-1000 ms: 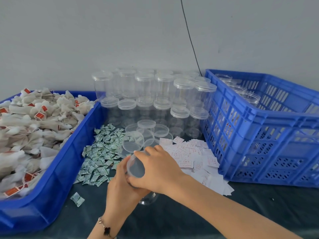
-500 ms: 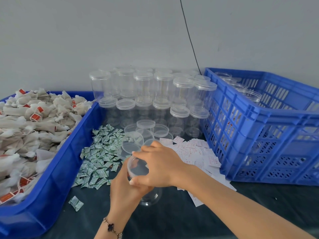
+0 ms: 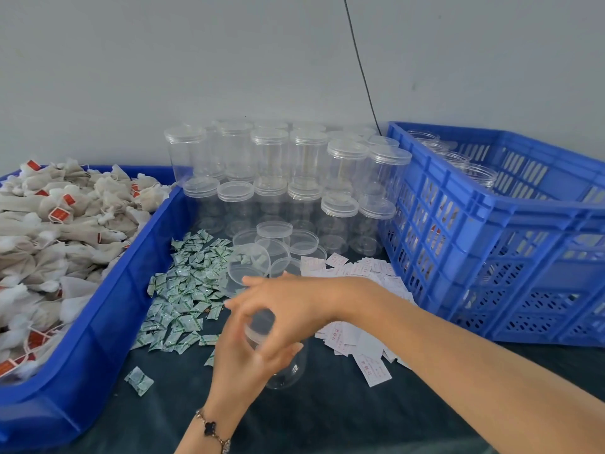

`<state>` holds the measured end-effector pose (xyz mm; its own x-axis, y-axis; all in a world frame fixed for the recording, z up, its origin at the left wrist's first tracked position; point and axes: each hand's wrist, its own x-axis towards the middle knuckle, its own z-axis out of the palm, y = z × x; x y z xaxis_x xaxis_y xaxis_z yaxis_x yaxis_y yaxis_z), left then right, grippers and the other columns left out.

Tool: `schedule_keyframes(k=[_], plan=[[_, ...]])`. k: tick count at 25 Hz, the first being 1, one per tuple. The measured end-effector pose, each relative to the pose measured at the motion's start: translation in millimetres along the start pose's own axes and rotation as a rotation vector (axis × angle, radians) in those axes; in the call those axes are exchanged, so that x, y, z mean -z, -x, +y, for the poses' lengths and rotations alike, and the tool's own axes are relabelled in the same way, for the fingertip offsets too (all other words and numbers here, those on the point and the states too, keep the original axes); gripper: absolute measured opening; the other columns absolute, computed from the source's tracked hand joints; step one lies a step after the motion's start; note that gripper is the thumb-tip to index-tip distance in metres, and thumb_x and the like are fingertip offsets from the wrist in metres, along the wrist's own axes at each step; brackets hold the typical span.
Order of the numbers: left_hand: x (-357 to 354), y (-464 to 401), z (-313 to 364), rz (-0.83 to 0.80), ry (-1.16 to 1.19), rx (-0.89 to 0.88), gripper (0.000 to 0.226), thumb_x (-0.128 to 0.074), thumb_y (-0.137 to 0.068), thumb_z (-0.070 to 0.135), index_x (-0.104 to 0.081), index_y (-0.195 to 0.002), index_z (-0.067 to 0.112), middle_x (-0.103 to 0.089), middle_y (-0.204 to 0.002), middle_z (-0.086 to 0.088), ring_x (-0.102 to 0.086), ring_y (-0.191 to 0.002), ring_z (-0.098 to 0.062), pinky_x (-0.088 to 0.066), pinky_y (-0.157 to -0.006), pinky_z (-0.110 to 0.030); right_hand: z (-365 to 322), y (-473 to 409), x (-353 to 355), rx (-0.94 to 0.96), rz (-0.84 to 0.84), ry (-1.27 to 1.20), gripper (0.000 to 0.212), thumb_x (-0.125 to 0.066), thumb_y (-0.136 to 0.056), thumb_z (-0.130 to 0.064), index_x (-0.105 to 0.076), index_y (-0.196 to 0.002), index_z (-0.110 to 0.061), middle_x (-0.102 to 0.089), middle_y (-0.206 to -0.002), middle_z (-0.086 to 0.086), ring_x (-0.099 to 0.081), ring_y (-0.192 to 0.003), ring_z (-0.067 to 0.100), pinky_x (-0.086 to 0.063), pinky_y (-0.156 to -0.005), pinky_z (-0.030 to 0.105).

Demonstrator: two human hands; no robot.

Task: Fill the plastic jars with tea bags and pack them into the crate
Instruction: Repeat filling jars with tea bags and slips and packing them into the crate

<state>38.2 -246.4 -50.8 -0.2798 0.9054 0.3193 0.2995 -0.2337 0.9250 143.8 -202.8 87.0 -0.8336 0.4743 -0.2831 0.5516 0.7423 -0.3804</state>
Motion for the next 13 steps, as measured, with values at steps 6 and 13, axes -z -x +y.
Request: schedule_keyframes(k=[6,13], plan=[[-2,-1,-5,-0.045,0.121,-0.013,0.076,-0.08,-0.043,0.045,-0.049,-0.112,0.035,-0.064,-0.106,0.009,-0.064,-0.097,-0.002,-0.048,-0.07,-0.01,-26,-11,-13,-0.489,0.184,0.48,0.071,-0.034,-0.084,-0.073,-0.057,-0.112,-0.012,-0.059,-0.104,0.01,-0.058,-0.092,0.032,-0.047,-0.076,0.037],[-2,-2,-14,-0.053,0.071,0.041,0.087,-0.077,-0.04,0.057,-0.052,-0.116,0.022,-0.062,-0.109,0.0,-0.062,-0.1,-0.007,-0.046,-0.074,-0.01,-31,-9,9,-0.361,-0.064,0.246,0.081,-0.062,-0.08,-0.056,-0.022,-0.146,-0.031,-0.013,-0.155,0.011,-0.005,-0.141,0.044,-0.023,-0.104,0.067]])
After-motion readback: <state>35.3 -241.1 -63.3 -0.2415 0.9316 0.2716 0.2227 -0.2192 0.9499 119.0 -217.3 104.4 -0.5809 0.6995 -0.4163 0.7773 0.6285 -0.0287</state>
